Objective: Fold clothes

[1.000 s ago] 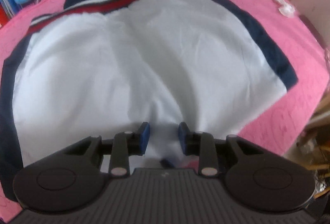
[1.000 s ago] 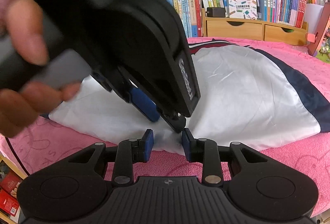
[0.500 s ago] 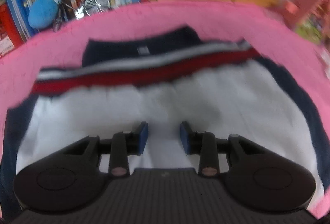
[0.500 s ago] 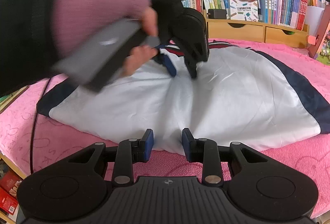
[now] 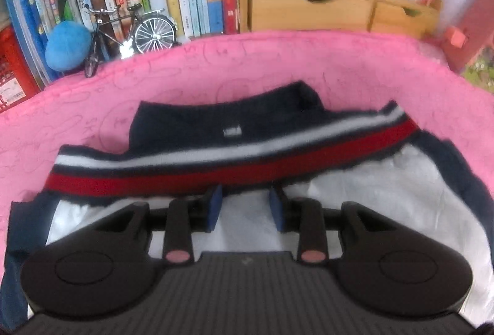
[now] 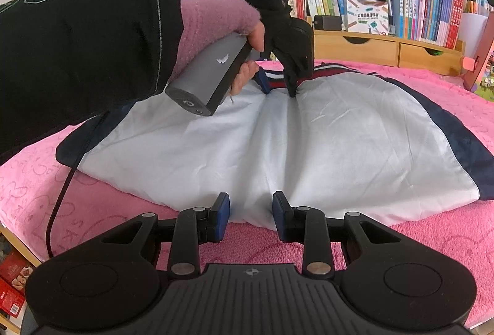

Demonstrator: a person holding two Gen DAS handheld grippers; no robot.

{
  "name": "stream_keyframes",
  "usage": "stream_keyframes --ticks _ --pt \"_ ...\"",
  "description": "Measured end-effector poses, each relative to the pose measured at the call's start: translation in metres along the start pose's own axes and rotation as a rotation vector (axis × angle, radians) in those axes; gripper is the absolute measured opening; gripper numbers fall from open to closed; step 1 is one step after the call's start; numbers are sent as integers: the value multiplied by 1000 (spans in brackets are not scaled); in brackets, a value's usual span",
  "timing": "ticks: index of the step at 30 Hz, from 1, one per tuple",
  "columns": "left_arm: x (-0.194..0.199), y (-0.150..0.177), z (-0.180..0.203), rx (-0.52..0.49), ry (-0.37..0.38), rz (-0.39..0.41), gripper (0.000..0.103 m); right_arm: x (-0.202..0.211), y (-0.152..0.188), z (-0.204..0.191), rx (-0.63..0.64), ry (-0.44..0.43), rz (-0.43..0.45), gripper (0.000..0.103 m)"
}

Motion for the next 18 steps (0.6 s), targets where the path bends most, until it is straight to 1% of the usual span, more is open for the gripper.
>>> stream_keyframes --ticks 4,7,10,12,14,15,16,18 --pt "-9 -9 -2 52 2 -3 34 0 1 -1 7 3 -1 31" --pt "-10 -12 2 8 -19 12 35 0 1 -1 14 4 -2 31" --pt "-10 -15 1 13 -15 -6 34 -1 0 -1 17 5 -3 31" --pt "-2 -19 -4 17 -7 -5 31 -1 0 -1 21 6 -3 31" --pt "18 -23 -14 16 5 47 31 -1 0 -2 35 7 1 32" --pt "32 -23 -21 15 18 84 31 0 1 -3 44 2 11 34" --pt "47 -20 -28 15 36 120 31 1 1 -3 52 -6 26 38" --pt "76 -8 -43 25 70 189 31 7 -3 -2 63 -22 78 37"
Point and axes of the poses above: each gripper's, at about its wrist camera, not at the fingertips, and x roughly against the way its jaws point, z to its right, y to its underside, the point moved 8 cm from there along -x, roughly the way its jaws point, and after that the axes turned 12 degrees about -y, right-handed, at the moved point
